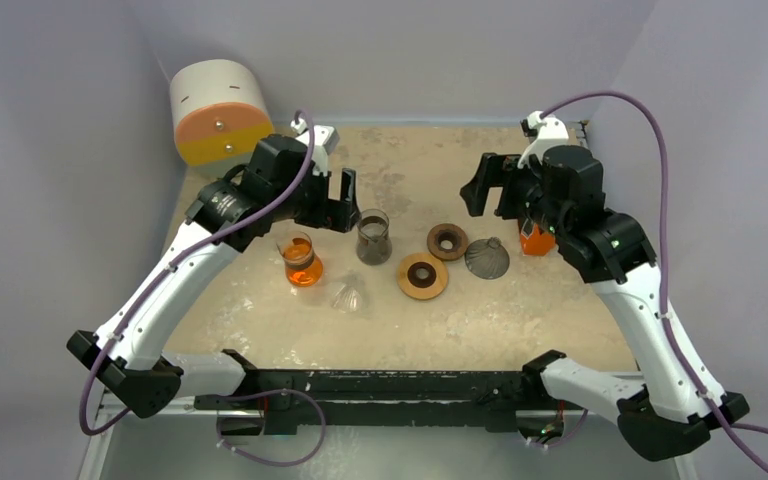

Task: Place the coffee filter in the dripper
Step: Pick up the coffee dripper from the center of the board.

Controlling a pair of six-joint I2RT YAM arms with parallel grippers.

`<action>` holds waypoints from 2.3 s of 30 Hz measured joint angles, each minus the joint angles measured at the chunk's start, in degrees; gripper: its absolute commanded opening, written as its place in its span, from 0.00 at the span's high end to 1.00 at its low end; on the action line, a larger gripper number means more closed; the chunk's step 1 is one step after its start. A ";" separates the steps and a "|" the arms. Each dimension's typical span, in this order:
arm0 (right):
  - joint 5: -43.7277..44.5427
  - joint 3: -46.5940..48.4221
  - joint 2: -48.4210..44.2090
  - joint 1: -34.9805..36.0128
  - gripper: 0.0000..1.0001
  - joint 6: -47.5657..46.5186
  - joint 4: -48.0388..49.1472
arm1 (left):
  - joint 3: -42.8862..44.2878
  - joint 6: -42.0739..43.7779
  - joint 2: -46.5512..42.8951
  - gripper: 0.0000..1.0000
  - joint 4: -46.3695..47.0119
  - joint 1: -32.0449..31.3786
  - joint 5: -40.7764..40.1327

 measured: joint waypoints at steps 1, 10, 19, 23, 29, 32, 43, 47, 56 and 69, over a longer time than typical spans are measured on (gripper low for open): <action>0.13 0.76 0.17 0.00 0.01 0.00 -0.83 | 0.00 -0.46 0.00 0.07 -0.52 -0.02 0.00; 0.59 1.16 2.89 0.00 0.01 -2.43 -5.70 | -1.09 -2.19 -1.33 0.09 -2.34 -0.02 -1.86; -2.27 -1.20 2.82 0.59 0.02 -5.18 -5.75 | -5.11 -4.31 -4.39 0.10 -3.45 -0.02 -6.23; -2.69 -2.69 2.89 2.16 0.01 -5.31 -5.88 | -6.58 -4.81 -5.73 0.11 -4.13 -0.02 -8.39; -3.41 -3.26 2.89 4.83 0.01 -5.22 -5.81 | -8.72 -6.34 -6.93 0.12 -5.44 0.00 -12.31; -3.23 -3.54 3.15 6.69 0.01 -5.18 -5.88 | -11.10 -7.63 -7.96 0.17 -5.77 0.15 -13.94; -0.20 -3.54 8.83 18.25 0.02 -4.83 -5.79 | -18.45 -10.73 -9.38 0.26 -6.29 15.54 -8.59; 1.53 -3.54 9.99 21.88 0.05 -4.72 -5.09 | -18.64 -11.45 -10.54 0.26 -6.45 17.16 -7.76; 4.20 -3.54 14.47 32.65 0.08 -6.75 0.26 | -19.21 -12.35 -13.84 0.21 -7.96 18.23 -10.34; 7.41 -10.64 21.00 40.37 0.21 -13.38 14.56 | -19.34 -12.76 -20.09 0.20 -9.16 18.34 -13.99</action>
